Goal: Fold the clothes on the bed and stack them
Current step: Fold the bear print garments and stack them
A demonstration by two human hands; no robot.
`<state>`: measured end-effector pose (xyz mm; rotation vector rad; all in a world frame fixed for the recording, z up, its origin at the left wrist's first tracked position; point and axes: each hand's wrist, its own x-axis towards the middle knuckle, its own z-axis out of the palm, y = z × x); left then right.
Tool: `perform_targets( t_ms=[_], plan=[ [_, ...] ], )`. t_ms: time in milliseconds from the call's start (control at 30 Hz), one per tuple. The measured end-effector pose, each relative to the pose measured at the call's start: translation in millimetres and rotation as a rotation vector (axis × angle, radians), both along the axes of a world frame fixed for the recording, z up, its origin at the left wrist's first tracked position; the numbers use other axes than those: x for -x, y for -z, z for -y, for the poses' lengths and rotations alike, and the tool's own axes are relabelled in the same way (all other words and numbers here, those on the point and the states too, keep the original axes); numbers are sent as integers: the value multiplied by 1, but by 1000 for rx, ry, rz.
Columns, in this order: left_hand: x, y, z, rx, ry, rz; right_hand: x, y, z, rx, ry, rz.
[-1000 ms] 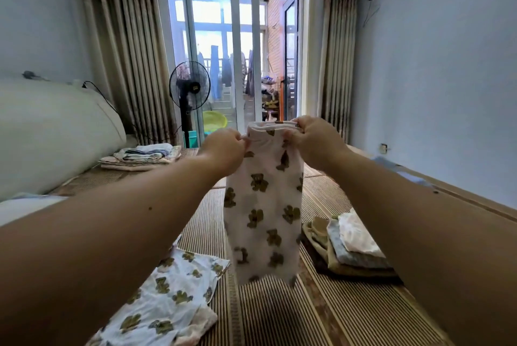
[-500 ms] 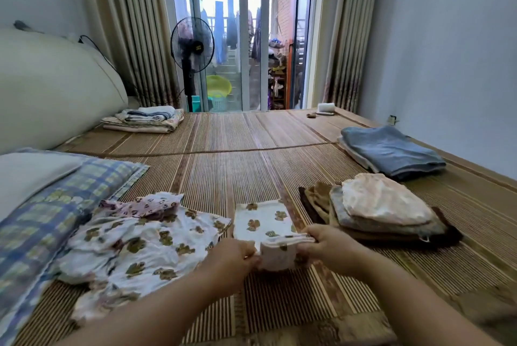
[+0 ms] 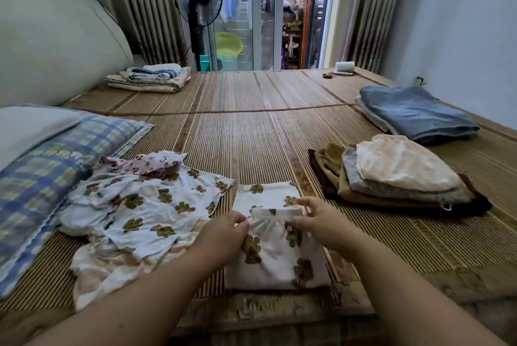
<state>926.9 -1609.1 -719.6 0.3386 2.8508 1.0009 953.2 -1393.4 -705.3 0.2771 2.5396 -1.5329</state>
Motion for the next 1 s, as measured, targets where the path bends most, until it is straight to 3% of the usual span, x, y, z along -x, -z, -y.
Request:
perform_targets(
  t_ms=[100,167,267,367,433,567,733,900,1000],
  plan=[
    [4,17,1,111,-30,1,6,13,-4,-278,-25,-29],
    [-3,25,5,157,86,-80,4,15,-9,-398,-113,-88],
    [-14,33,19,241,452,-75,-9,18,-17,-339,-366,-2],
    [-17,37,35,447,644,-72,-27,27,-26,-377,-578,108],
    [-16,38,40,513,648,-106,-35,34,-33,-490,-581,69],
    [-18,36,39,549,575,-223,-49,42,-36,-636,-426,-193],
    [-22,16,35,248,318,-132,-53,28,-38,-249,-175,-113],
    [-14,-10,38,-212,199,192,-32,4,-34,61,-67,-117],
    [8,-17,36,-266,105,341,-5,1,-24,162,61,-125]
  ],
)
